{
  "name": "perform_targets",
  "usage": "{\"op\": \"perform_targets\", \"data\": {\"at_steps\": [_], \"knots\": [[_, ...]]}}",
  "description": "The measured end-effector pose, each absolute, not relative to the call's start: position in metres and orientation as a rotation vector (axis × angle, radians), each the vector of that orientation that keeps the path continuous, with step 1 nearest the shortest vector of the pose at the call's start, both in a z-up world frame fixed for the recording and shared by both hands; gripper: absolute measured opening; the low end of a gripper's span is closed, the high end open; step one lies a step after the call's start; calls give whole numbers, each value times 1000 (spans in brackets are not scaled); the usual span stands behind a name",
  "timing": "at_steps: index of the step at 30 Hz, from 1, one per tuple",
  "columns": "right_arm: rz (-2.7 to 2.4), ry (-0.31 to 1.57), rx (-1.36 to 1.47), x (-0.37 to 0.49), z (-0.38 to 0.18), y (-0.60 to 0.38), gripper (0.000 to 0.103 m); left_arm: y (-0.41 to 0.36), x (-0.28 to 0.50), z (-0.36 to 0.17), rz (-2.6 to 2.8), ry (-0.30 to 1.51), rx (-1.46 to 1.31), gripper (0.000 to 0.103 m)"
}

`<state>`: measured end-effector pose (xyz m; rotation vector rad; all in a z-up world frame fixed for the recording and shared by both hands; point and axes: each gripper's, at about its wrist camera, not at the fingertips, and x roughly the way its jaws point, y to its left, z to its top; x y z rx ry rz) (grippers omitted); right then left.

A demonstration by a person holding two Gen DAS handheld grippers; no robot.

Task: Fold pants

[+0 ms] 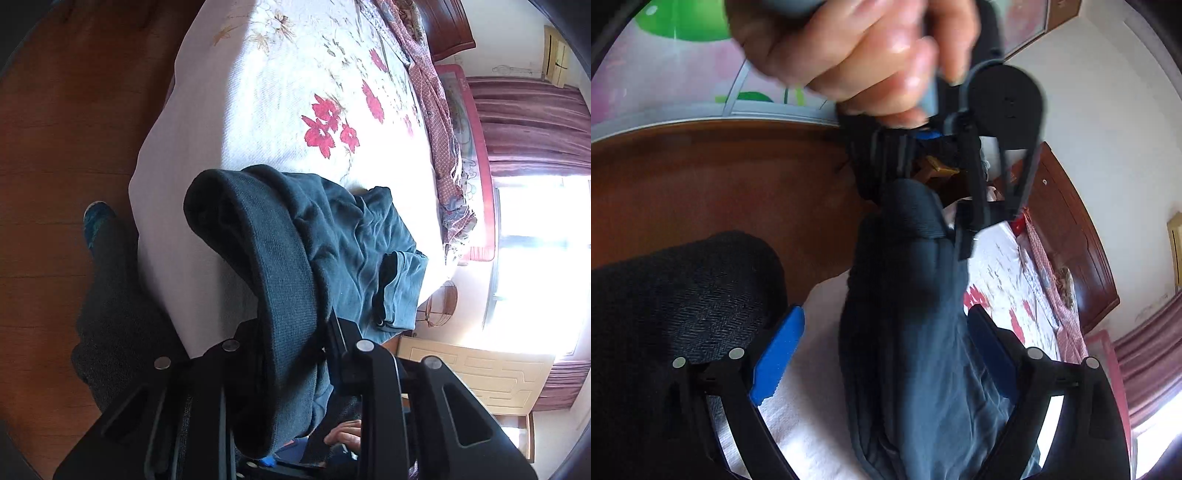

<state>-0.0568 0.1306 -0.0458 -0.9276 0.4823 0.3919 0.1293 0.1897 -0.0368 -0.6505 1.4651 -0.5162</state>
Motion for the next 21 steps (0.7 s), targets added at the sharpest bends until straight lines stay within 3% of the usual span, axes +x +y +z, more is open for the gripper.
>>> {"op": "perform_targets", "data": {"at_steps": [1,2,3,4,7,15,21], "knots": [[363,462,-947,-52,-47,131,86,185,133,-34,-519,1467,-642,24],[359,464,-961,-46,-47,129,63,182,135,-29,-518,1466,-632,24],[349,473,-961,-41,-43,127,54,178,136,-25,-513,1468,-622,24],[347,473,-931,-38,-34,120,36,175,139,-20,-502,1470,-597,24],[325,470,-803,-34,5,89,18,160,142,1,-497,1454,-571,24],[113,389,-497,-38,75,-38,17,27,145,100,-645,1368,-361,25],[-63,381,-320,-48,80,-136,17,-107,144,120,-723,1395,-165,26]]}}
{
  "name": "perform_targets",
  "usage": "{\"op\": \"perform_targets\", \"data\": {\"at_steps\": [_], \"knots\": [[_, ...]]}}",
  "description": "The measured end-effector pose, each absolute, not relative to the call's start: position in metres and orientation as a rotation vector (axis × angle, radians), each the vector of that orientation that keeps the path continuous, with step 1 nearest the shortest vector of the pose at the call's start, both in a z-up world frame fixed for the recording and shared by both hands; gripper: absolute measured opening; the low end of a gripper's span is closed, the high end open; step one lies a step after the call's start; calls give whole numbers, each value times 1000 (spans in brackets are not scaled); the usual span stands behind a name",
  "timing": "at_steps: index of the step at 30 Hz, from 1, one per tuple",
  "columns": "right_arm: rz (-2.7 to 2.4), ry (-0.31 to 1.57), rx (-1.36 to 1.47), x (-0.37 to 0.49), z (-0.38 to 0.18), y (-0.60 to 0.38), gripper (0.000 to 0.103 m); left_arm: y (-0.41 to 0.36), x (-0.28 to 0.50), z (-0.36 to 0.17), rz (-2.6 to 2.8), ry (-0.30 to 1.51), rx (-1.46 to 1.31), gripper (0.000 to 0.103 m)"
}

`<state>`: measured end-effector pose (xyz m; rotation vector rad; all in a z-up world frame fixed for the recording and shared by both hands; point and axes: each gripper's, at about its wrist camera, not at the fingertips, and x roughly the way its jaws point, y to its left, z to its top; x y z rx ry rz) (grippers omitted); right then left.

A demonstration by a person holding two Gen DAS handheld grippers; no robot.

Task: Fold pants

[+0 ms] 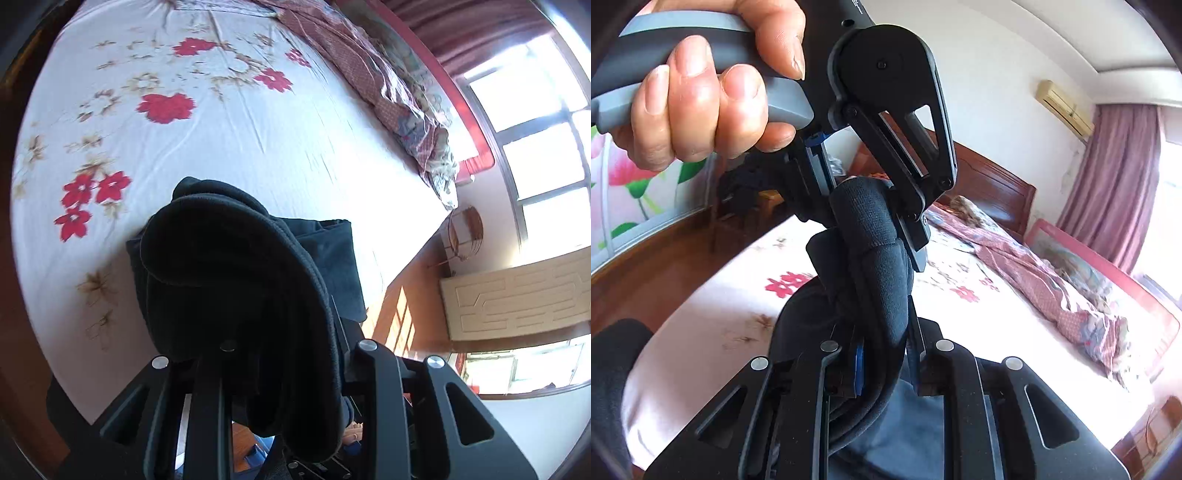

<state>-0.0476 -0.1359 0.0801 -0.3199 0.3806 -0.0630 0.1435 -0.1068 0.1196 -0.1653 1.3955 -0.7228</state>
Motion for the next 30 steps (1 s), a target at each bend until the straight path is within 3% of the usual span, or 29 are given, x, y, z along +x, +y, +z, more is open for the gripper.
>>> {"op": "perform_targets", "data": {"at_steps": [9,14,17,18,20,21,23,24,25,30], "knots": [[-267,464,-33,-58,37,-254,17,-288,121,72,-824,1476,89,31],[-180,585,455,-63,-28,-327,17,-331,110,31,-820,1523,168,60],[-88,646,899,-73,-82,-383,19,-322,107,48,-844,1471,134,73],[-24,637,1032,-73,-94,-395,22,-314,106,61,-880,1424,110,76],[45,643,1151,-72,-100,-403,31,-284,106,93,-936,1286,84,97],[81,630,1190,-71,-99,-405,39,-269,107,105,-927,1220,91,99],[102,574,1265,-73,-93,-408,72,-226,103,112,-865,1098,179,99],[82,562,1267,-74,-88,-406,77,-207,98,109,-819,1054,230,99],[28,574,1235,-72,-81,-404,80,-183,91,103,-763,1004,281,99],[-253,749,807,-48,-35,-389,80,-118,41,44,-653,913,429,99]]}}
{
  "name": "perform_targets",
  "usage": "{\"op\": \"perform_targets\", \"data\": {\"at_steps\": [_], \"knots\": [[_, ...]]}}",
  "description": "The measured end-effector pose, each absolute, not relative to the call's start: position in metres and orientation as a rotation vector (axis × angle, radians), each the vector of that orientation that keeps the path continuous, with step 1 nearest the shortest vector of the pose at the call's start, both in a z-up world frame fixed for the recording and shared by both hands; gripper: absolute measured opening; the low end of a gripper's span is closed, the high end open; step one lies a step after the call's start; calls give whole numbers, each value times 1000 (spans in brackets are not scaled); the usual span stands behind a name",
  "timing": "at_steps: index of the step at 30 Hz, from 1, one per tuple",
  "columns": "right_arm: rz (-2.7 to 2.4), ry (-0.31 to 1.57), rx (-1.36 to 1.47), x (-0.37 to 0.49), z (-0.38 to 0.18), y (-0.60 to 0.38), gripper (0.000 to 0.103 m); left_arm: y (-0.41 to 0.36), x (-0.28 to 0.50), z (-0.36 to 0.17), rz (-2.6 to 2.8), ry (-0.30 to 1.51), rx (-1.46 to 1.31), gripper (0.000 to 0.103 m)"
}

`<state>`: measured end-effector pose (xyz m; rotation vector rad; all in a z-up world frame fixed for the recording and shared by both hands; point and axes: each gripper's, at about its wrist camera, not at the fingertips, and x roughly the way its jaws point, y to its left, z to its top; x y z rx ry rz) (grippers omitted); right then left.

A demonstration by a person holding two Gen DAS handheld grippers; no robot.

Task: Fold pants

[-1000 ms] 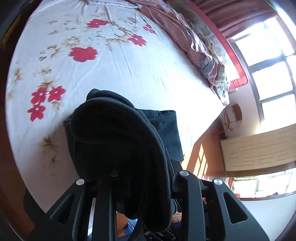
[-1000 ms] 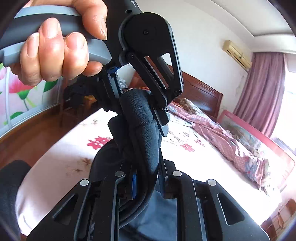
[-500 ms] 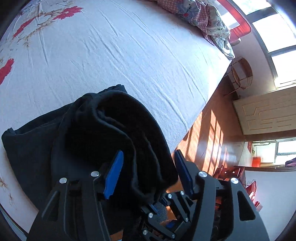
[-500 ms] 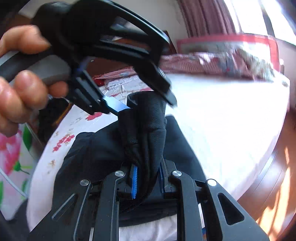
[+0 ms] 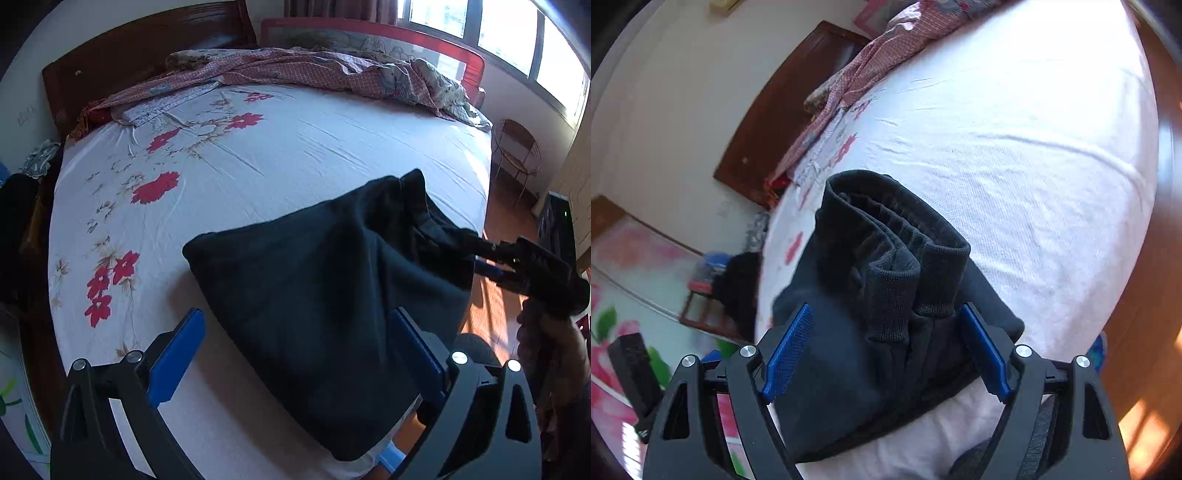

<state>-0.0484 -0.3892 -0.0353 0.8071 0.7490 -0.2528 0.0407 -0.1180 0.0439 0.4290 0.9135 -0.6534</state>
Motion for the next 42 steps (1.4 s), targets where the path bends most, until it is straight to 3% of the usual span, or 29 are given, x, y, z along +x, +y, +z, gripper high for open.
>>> {"op": "perform_targets", "data": {"at_steps": [4,10,17,19,23,27,33,34,35,36,39,42], "knots": [[-190,580,924,-77,-25,-404,80,-122,12,31,-665,853,407,99],[-174,632,734,-75,-15,-388,62,-127,21,19,-649,947,201,99],[-279,720,635,-69,-37,-369,61,-100,14,10,-629,969,183,99],[-304,744,573,-62,-42,-367,30,-91,17,7,-608,987,161,99],[-291,728,525,-72,-25,-368,13,-81,25,2,-574,1017,143,99],[-233,619,745,-105,-12,-394,12,-79,33,12,-547,959,172,99],[-248,643,1087,-121,-93,-429,12,-103,45,17,-578,908,229,100],[-245,637,1071,-121,-88,-428,13,-106,45,14,-571,915,247,100],[-271,654,1054,-122,-82,-429,25,-108,45,11,-570,922,254,100],[-309,672,1050,-125,-76,-430,30,-109,43,9,-576,926,254,100],[-463,623,984,-144,-42,-429,31,-110,31,8,-585,912,263,100],[-307,500,908,-127,-3,-414,32,-120,15,12,-656,882,212,100]]}}
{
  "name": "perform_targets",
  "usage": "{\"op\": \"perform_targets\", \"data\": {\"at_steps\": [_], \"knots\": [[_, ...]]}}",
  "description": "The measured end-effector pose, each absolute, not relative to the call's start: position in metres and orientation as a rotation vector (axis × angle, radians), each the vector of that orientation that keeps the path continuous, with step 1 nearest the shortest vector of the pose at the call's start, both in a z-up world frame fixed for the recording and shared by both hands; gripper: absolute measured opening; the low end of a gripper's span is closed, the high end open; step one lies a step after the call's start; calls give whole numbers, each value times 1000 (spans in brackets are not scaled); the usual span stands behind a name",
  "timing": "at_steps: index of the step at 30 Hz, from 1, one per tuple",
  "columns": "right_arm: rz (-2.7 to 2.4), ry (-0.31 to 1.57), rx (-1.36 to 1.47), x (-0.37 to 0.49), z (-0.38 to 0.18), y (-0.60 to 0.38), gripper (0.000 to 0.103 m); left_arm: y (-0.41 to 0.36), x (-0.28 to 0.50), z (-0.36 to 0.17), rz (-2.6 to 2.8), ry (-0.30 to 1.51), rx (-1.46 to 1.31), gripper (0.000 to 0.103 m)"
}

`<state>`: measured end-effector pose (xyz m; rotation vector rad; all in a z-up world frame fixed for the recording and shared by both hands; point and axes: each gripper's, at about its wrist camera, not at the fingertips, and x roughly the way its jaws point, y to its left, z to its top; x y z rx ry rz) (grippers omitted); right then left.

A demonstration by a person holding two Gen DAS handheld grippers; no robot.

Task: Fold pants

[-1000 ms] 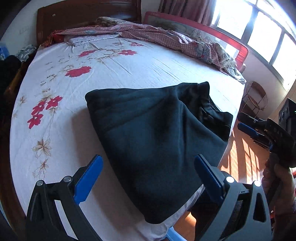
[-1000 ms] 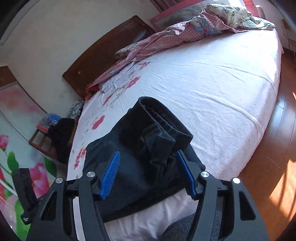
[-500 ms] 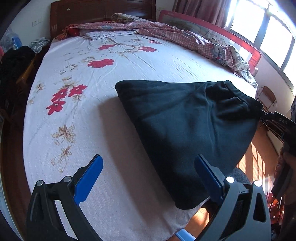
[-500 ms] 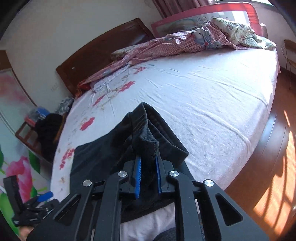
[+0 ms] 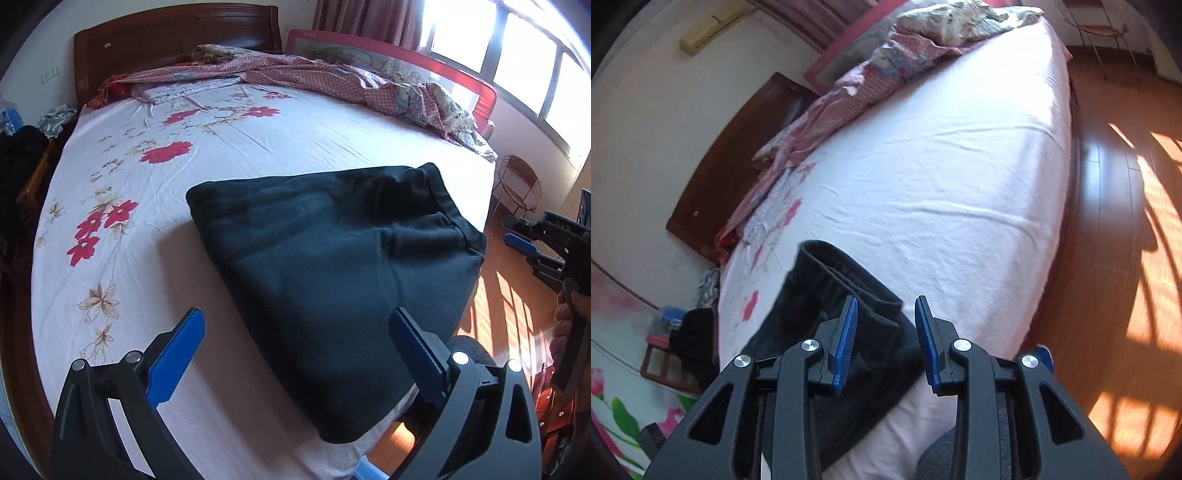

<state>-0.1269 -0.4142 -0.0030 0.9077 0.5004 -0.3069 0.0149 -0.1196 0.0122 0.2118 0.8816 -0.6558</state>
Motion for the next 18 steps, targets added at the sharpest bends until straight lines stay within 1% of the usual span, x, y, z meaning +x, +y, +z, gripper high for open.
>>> {"op": "perform_targets", "data": {"at_steps": [2,4,6,8,9,10,12,15,18], "knots": [[-134,485,827,-89,13,-399,31,-137,1,12,-729,860,221,100],[-7,502,823,-48,7,-391,31,-158,-11,7,-800,850,270,100],[33,571,887,-14,-18,-396,31,-173,-22,-3,-871,847,312,100],[-43,681,909,8,-51,-409,31,-185,-27,-23,-888,905,379,101],[-49,709,969,12,-70,-420,28,-186,-30,-32,-878,912,407,101],[-99,713,1013,9,-82,-430,0,-186,-35,-38,-889,900,433,100],[-82,703,1061,7,-88,-437,0,-186,-40,-42,-903,893,458,100],[-99,750,947,12,-78,-426,0,-190,-46,-48,-885,901,476,100],[-91,742,996,10,-83,-429,0,-190,-52,-50,-877,881,521,100]]}}
